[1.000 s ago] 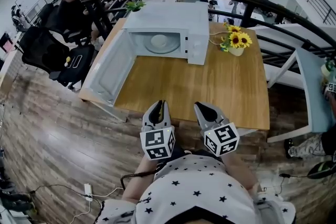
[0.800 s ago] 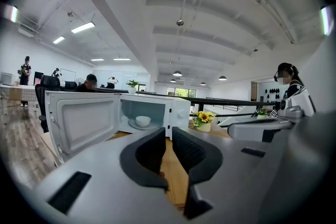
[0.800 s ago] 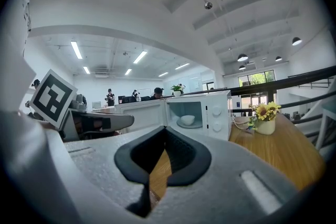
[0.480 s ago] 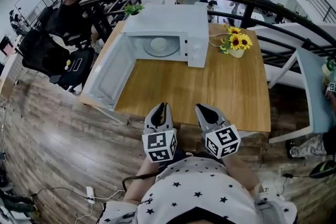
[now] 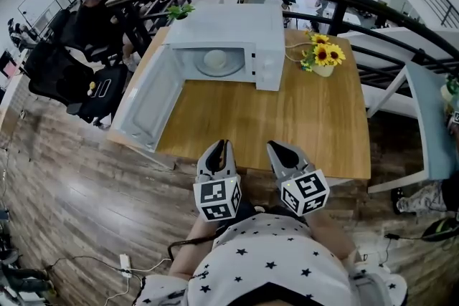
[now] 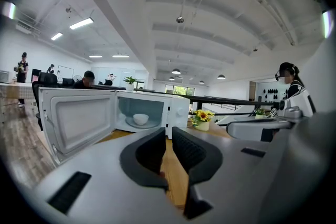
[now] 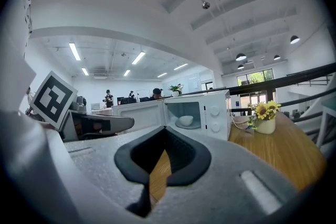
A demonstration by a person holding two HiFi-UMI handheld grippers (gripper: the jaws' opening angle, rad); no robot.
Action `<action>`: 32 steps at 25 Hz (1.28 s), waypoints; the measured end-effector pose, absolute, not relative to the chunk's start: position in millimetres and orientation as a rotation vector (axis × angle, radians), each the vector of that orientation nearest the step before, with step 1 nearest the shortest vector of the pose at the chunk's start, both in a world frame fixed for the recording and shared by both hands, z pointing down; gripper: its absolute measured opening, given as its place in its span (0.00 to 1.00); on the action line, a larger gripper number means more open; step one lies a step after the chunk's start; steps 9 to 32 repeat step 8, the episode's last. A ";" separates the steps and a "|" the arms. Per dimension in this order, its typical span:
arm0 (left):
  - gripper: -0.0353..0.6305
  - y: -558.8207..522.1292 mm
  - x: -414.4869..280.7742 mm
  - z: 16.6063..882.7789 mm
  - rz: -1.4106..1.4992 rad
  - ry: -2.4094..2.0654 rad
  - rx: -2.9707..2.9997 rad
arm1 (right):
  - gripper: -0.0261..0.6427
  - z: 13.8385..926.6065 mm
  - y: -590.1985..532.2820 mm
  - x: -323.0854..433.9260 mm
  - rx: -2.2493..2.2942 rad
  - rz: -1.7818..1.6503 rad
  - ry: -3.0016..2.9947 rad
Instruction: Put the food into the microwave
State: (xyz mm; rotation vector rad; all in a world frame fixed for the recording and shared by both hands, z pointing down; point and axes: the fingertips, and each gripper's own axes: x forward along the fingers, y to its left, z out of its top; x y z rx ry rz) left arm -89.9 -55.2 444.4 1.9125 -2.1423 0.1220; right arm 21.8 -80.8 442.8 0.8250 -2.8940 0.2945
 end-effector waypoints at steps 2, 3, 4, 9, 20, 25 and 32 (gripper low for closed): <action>0.11 -56.5 -92.0 443.5 0.121 -2.146 1.909 | 0.05 443.1 -82.4 21.2 0.824 0.296 -2.893; 0.11 -56.9 -92.7 442.6 0.119 -2.148 1.909 | 0.05 443.2 -82.9 21.0 0.823 0.296 -2.892; 0.11 -57.1 -93.2 441.7 0.116 -2.149 1.909 | 0.05 443.3 -83.1 20.9 0.823 0.296 -2.892; 0.11 -57.3 -93.1 438.9 0.107 -2.152 1.911 | 0.05 443.5 -83.2 20.6 0.819 0.295 -2.894; 0.11 -57.3 -93.1 438.9 0.107 -2.152 1.911 | 0.05 443.5 -83.2 20.6 0.819 0.295 -2.894; 0.11 -57.3 -93.1 438.9 0.107 -2.152 1.911 | 0.05 443.5 -83.2 20.6 0.819 0.295 -2.894; 0.11 -57.3 -93.1 438.9 0.107 -2.152 1.911 | 0.05 443.5 -83.2 20.6 0.819 0.295 -2.894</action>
